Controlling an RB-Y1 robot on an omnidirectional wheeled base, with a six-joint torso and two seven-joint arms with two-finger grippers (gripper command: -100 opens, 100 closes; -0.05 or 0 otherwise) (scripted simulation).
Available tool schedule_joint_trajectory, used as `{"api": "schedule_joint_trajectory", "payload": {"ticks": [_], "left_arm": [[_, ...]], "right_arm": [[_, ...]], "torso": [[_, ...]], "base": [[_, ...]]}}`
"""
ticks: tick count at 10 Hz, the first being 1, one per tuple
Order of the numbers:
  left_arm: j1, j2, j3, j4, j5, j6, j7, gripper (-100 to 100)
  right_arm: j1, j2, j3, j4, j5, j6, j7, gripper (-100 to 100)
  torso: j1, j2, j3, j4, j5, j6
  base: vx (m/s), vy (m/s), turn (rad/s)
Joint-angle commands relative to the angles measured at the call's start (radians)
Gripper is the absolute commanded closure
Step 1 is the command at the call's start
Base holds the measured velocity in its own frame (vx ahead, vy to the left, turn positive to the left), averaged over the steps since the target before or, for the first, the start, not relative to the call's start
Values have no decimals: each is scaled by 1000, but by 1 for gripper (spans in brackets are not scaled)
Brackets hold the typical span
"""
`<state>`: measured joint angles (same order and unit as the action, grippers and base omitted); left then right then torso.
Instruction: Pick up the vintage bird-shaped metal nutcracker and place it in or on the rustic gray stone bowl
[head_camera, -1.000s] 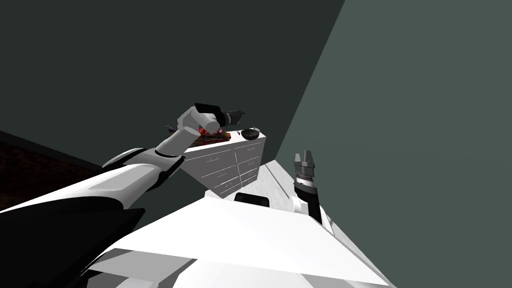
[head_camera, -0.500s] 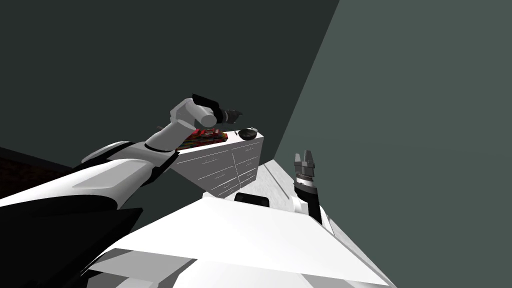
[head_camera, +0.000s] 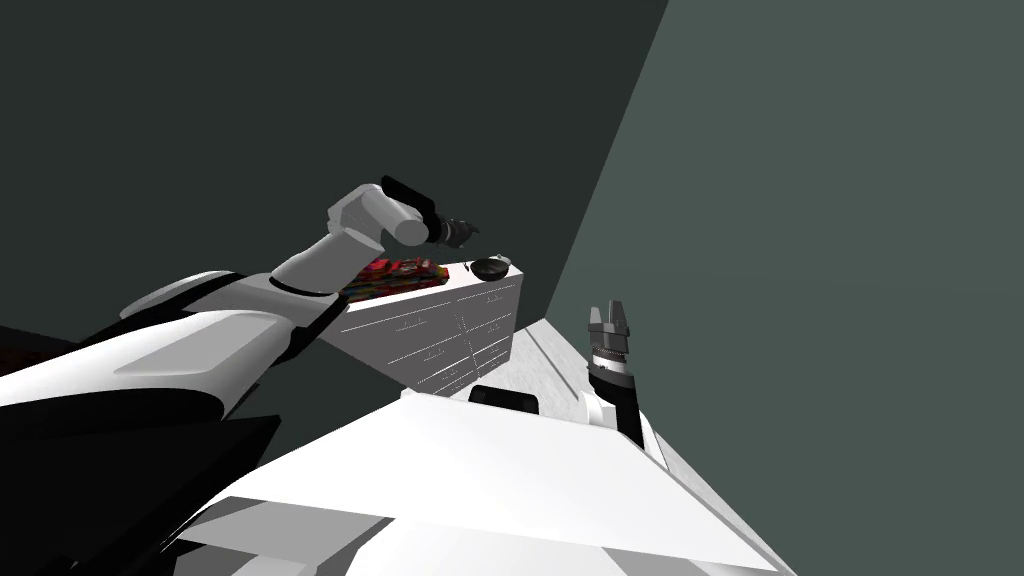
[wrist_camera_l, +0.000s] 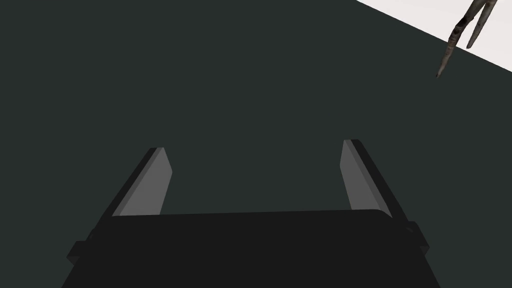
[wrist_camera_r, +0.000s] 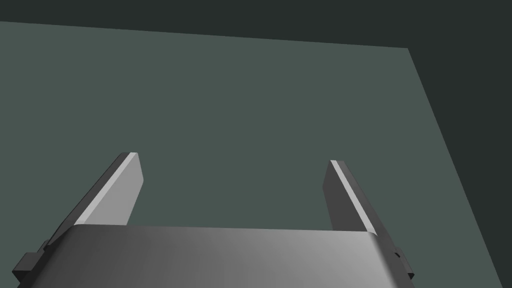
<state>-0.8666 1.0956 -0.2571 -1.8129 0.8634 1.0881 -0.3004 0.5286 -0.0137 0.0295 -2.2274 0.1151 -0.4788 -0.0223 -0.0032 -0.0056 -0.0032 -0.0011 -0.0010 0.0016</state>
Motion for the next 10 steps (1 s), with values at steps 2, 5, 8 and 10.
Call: {"api": "schedule_joint_trajectory", "payload": {"ticks": [2, 5, 8, 10], "left_arm": [[-19, 21, -8, 17, 22, 61, -11, -100], [-45, 60, -26, 43, 57, 130, -28, -100], [-83, 132, -63, 92, 122, 226, -60, -100], [-97, 165, -81, 116, 152, 283, -75, -100]], "right_arm": [[0, 0, 0, 0, 0, 0, 0, 0], [0, 0, 0, 0, 0, 0, 0, 0], [0, 0, 0, 0, 0, 0, 0, 0], [0, 0, 0, 0, 0, 0, 0, 0]], "torso": [[0, 0, 0, 0, 0, 0], [0, 0, 0, 0, 0, 0], [0, 0, 0, 0, 0, 0], [0, -1, -1, 0, 0, 0]], "base": [[17, -16, -24], [21, -21, -54], [31, -29, -87], [36, -24, -95]]}}
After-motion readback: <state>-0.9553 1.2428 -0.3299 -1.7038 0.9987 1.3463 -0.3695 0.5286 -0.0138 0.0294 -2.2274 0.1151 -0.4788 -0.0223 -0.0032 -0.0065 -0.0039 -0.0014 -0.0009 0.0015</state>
